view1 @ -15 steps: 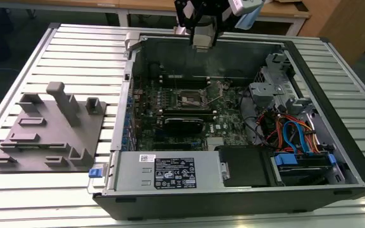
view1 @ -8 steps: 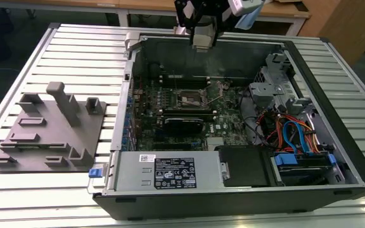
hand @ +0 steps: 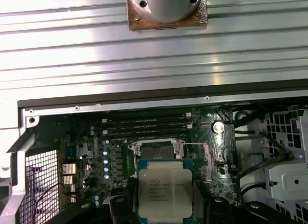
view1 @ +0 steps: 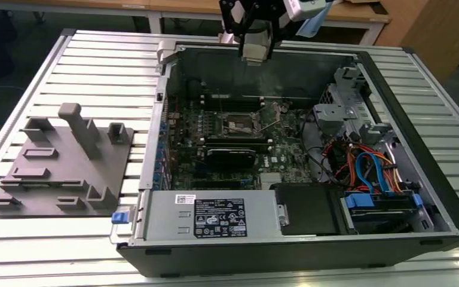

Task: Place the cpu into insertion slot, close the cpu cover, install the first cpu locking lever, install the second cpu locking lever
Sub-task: 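Place the cpu into insertion slot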

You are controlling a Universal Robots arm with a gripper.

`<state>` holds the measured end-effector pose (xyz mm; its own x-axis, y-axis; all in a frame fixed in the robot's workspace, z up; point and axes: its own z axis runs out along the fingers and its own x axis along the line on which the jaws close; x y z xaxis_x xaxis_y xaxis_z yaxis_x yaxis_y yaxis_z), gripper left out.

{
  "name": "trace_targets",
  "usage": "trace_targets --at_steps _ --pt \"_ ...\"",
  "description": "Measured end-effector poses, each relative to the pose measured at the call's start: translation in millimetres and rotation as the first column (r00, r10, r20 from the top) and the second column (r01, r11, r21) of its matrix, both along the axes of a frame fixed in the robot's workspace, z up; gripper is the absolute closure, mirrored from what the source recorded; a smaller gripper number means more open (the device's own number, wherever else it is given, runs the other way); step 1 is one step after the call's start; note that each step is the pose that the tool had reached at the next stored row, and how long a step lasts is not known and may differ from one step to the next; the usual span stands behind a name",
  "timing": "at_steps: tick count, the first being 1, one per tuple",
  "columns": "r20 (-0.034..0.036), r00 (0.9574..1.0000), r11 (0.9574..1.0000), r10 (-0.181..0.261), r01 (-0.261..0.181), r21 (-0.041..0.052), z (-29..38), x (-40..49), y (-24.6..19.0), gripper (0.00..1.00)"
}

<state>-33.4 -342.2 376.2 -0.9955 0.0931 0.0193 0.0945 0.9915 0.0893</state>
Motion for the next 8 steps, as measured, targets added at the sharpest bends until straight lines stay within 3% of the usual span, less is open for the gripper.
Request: trace_targets --at_steps 8 --pt "0.0000 1.0000 1.0000 -0.003 0.003 -0.0001 0.0 0.0 0.0 0.46"
